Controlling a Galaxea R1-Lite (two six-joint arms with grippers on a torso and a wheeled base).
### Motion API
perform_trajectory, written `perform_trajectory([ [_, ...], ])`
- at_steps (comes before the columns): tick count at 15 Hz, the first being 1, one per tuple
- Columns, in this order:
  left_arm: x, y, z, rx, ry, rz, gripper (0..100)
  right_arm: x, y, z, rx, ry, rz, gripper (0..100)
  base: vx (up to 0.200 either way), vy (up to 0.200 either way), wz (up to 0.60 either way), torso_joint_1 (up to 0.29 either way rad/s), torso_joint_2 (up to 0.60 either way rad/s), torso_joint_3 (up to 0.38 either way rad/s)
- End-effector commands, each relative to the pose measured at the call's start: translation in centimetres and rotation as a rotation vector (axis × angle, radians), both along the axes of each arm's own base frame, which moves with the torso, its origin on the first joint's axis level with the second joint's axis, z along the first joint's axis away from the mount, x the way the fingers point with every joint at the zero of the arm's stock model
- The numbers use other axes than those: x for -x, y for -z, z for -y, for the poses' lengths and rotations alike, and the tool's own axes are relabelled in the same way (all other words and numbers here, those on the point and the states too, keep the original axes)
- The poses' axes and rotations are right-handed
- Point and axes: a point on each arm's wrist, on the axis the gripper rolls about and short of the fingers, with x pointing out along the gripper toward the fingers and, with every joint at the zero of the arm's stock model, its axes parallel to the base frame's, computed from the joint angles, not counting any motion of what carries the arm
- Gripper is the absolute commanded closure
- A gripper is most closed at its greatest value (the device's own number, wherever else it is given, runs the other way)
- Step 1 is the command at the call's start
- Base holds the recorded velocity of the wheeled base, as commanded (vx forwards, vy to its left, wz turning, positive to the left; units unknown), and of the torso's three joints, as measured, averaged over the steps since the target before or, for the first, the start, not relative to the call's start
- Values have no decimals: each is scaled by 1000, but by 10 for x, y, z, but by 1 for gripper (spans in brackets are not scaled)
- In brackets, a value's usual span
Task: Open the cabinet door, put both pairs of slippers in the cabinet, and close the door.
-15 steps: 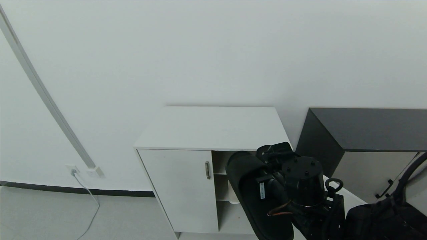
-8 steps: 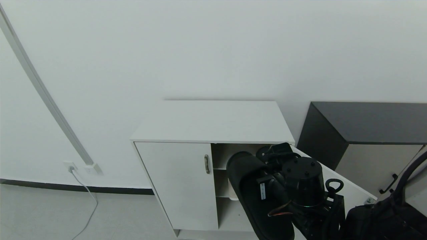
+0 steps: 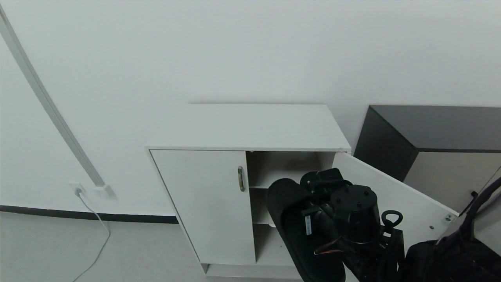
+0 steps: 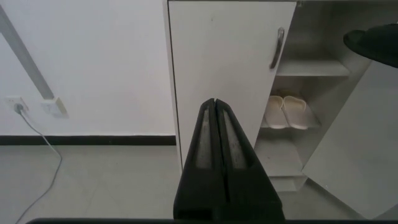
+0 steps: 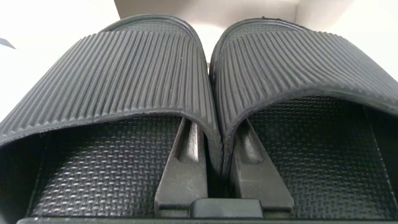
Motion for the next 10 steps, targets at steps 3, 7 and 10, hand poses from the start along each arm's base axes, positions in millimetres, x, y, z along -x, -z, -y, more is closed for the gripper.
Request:
perform_trajectory([
  [3,0,0,0,0,0,-2,100,-1,3,-1,7,0,-6,100,0,0,0,-225,540,320],
  [7,0,0,0,0,0,-2,100,0,3,0,8,0,-7,100,0,0,0,-198,523,317],
  [10,0,0,0,3,0,-2,100,0,3,-1,10,-2,-7,100,0,0,0,-172,507,316],
])
